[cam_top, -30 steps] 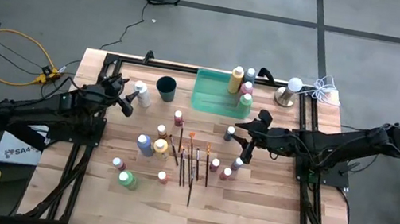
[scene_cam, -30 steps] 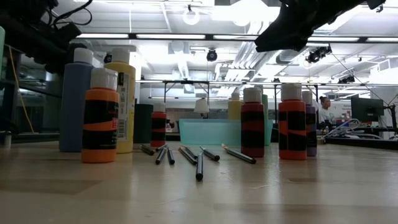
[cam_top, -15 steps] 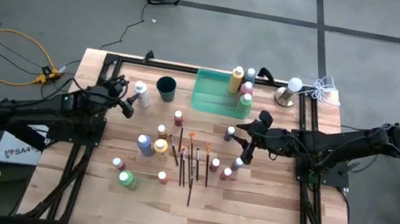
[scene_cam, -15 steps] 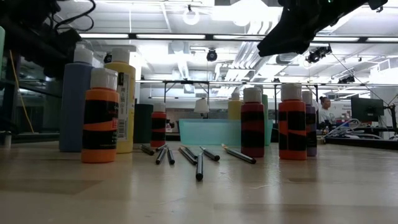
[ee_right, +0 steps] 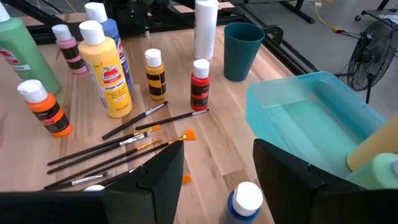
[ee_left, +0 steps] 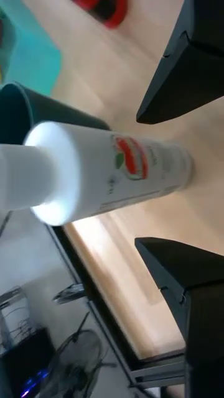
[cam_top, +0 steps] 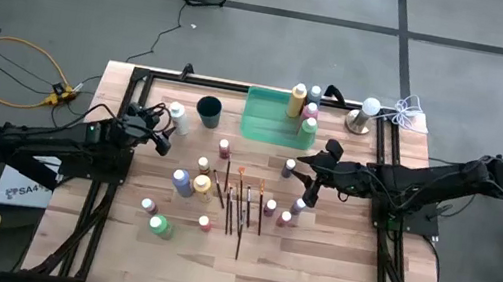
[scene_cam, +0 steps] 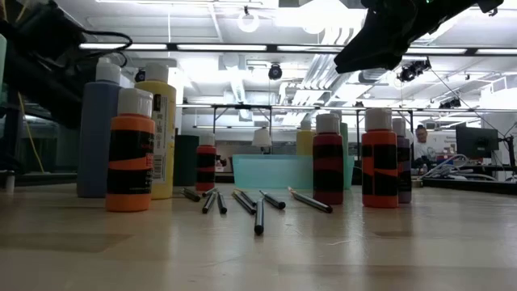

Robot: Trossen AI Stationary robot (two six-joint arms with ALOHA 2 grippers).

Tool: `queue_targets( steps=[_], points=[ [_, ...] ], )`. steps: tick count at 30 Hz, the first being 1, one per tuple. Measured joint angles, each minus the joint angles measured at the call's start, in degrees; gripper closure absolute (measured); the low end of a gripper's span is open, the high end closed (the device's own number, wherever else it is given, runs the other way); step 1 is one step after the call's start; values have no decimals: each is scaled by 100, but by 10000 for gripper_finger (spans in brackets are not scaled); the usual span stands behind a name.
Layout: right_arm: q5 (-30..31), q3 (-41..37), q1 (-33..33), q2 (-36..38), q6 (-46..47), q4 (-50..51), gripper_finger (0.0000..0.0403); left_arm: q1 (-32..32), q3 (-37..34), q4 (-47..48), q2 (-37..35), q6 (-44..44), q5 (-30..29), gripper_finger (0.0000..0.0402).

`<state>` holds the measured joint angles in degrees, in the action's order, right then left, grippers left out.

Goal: Pick & Place Paint Supplies
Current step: Put the large white paint bottle into the green bin

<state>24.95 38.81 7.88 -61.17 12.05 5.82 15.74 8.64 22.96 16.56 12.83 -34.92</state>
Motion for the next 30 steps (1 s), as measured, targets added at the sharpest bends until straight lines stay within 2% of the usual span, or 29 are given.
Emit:
queue_targets(
  steps=[12, 21, 30],
  points=[
    [0, 0, 0, -1, 11, -49, 215, -1, -185, -319, 248, 99, 49, 93],
    [0, 0, 0, 0, -6, -48, 215, -1, -211, -674, 993, 121, 92, 93],
    [0, 0, 0, -2, -26, -48, 215, 1, -240, -1554, 1927, 121, 86, 93]
  ],
)
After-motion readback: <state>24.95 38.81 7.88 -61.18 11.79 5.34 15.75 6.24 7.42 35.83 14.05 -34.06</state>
